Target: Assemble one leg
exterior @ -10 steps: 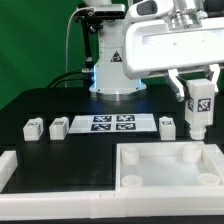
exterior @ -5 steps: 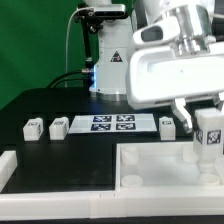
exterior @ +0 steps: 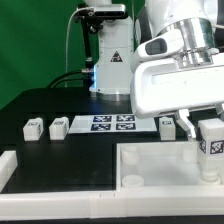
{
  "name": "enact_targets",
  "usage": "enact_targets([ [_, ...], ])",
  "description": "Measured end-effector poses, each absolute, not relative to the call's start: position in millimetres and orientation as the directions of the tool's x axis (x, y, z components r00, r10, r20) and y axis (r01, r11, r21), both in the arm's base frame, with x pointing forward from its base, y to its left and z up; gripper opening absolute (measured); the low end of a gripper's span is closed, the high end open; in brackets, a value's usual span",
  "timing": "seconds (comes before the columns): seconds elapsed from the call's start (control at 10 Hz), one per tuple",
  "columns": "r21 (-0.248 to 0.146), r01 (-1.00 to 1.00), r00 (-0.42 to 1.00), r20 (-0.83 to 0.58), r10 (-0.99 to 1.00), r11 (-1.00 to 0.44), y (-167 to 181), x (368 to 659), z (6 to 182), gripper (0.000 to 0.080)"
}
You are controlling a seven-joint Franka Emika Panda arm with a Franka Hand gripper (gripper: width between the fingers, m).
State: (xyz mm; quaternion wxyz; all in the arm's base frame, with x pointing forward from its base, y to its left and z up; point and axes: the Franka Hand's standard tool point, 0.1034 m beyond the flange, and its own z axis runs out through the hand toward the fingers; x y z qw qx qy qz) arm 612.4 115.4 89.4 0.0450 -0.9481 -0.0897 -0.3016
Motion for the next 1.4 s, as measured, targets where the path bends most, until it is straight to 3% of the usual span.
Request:
enact_targets([
  [0.3, -0.033, 0.197, 0.818, 0.557, 0.146, -0.980, 114.0, 606.5, 75.2, 0.0291],
  [0.8, -0.033, 0.199, 0.820, 0.553, 0.148, -0.980, 114.1, 605.6, 73.6, 0.0291],
  [1.0, -0.032, 0.199, 0.820, 0.552, 0.149, -0.979, 114.1, 605.5, 73.5, 0.0581],
  [1.4, -0.032, 0.201, 0.820, 0.552, 0.150, -0.979, 114.1, 605.5, 73.5, 0.0647],
])
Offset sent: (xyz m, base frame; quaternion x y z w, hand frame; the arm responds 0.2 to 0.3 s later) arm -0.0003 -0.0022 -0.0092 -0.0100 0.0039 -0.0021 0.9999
